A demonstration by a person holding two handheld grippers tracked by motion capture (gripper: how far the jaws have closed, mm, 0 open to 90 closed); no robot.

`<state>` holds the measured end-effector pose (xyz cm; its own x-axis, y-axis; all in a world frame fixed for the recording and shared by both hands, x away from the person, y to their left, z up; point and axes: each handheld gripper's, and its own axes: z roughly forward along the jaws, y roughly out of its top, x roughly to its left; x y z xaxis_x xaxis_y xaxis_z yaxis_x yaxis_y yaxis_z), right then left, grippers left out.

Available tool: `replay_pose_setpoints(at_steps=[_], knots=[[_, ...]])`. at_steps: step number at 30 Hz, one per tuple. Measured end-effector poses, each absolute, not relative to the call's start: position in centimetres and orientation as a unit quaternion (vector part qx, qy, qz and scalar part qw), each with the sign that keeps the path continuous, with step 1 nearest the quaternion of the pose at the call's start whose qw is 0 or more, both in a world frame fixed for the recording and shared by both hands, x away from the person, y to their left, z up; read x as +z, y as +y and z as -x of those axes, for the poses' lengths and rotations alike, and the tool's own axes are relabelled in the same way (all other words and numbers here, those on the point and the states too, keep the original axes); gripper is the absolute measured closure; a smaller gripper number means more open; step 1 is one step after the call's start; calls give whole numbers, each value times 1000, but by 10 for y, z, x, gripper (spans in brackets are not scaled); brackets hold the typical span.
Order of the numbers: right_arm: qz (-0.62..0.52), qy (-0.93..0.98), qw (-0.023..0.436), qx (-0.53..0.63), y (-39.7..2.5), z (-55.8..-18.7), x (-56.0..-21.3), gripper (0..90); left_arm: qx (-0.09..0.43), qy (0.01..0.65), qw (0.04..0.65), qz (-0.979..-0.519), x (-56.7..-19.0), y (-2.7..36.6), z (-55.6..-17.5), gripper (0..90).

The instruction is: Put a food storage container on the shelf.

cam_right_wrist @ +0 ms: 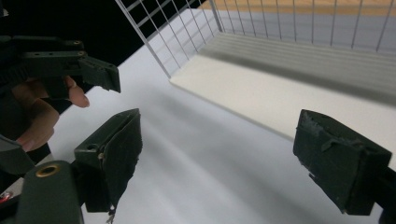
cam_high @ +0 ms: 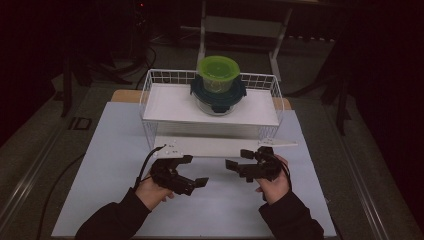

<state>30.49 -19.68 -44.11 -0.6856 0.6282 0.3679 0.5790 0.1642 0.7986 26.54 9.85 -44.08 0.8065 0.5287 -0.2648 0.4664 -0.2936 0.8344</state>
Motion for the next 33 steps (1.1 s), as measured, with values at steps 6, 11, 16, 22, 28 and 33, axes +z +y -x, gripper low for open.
replay_pose_setpoints(at_steps=[6,11,16,22,28,33], knots=[[-402,766,22,500,-205,-299,-460,152,29,310,497,-810,-459,97,-258,60],[-403,760,18,509,-215,-295,-475,152,18,316,491,-812,-474,95,-252,60],[-410,762,27,500,-224,-290,-483,152,17,320,483,-815,-487,94,-250,60],[-417,763,53,491,-237,-286,-492,153,13,330,477,-814,-501,96,-249,60],[-431,762,68,479,-249,-290,-504,154,24,337,471,-815,-511,98,-250,60],[-435,758,64,482,-251,-292,-507,153,34,339,469,-815,-515,102,-250,60]])
